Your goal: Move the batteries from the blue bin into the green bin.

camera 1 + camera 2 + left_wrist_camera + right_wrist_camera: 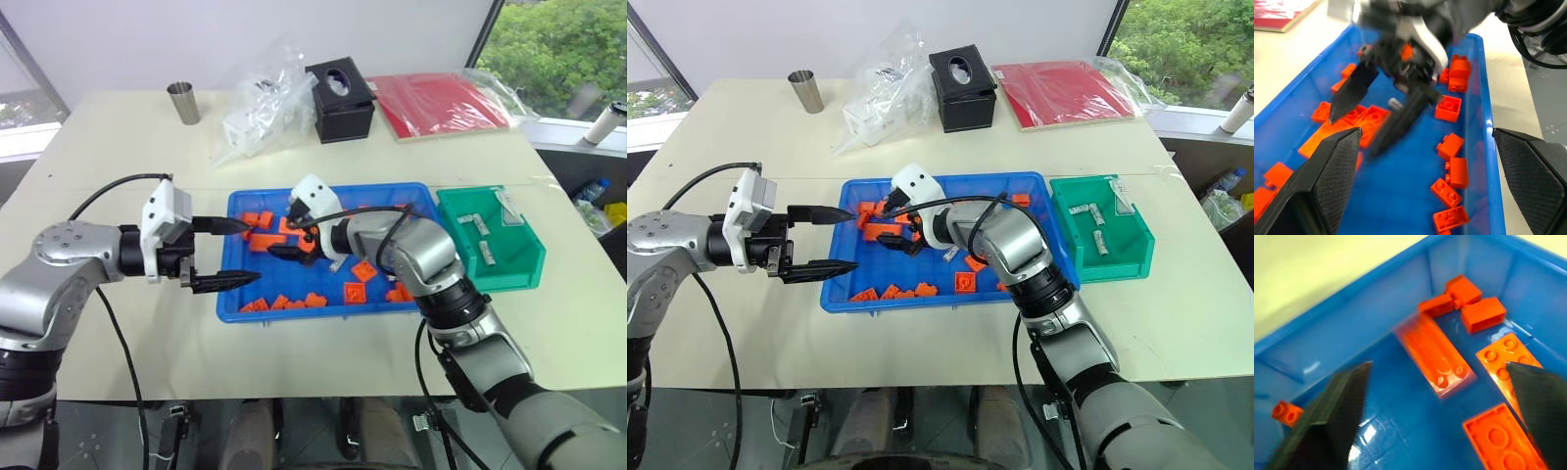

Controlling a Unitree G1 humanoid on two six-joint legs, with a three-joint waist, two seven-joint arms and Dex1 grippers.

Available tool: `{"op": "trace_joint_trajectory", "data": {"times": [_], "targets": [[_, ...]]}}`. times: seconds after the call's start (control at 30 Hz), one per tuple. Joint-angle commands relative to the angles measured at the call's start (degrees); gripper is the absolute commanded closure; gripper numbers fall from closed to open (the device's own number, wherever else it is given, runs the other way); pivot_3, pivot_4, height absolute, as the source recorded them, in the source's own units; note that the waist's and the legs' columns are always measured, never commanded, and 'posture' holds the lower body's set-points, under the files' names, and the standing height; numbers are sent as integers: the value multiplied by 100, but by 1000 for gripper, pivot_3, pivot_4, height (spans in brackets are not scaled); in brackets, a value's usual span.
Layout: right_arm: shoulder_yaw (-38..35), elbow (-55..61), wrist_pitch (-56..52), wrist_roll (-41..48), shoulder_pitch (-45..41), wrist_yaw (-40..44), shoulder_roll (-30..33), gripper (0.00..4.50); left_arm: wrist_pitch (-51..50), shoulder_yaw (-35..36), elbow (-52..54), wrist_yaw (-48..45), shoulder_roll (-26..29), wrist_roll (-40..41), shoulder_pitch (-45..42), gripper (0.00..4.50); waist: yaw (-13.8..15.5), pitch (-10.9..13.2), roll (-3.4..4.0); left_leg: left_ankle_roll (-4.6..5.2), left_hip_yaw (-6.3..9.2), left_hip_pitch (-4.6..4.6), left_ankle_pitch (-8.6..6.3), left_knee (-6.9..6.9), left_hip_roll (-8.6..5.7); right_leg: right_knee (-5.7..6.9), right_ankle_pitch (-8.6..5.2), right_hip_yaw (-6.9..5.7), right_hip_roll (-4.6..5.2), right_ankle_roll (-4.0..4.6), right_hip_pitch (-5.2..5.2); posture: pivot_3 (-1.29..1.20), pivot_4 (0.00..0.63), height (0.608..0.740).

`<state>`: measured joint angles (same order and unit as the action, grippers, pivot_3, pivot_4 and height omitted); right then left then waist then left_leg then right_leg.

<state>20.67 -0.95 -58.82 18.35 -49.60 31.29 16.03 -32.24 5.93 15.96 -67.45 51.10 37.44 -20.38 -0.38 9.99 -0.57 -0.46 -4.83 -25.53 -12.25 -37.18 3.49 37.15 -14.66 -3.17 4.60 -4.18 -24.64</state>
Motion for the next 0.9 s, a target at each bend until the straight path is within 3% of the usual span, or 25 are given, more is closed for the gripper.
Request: {"op": "trace_joint_trajectory", "data": {"times": [0.03,0.13,0.23,0.9], "targets": [[79,-1,788,-181,-431,1310,1088,33,30,89,100,4,13,32,-73,0,7,1,0,0,-1,-1,0,-4,-3,-2,0,0,4,0,1,0,150,736],[524,-66,1599,-370,-450,2795,2157,33,51,101,92,7,9,27,-54,0,-6,1,-1,0,1,2,-1,0,-6,-8,0,0,5,-1,5,0,150,736],[803,-268,2291,-576,-371,3737,2631,33,71,98,74,30,-12,11,-66,0,-62,1,-1,1,0,9,-1,12,-2,-5,0,-1,-5,-5,2,0,150,736],[844,-1774,3506,-1727,-270,4022,1811,33,108,157,70,-12,9,-32,-98,0,-33,3,1,-5,-4,11,3,5,16,14,-1,2,-25,0,-7,0,150,736]]}}
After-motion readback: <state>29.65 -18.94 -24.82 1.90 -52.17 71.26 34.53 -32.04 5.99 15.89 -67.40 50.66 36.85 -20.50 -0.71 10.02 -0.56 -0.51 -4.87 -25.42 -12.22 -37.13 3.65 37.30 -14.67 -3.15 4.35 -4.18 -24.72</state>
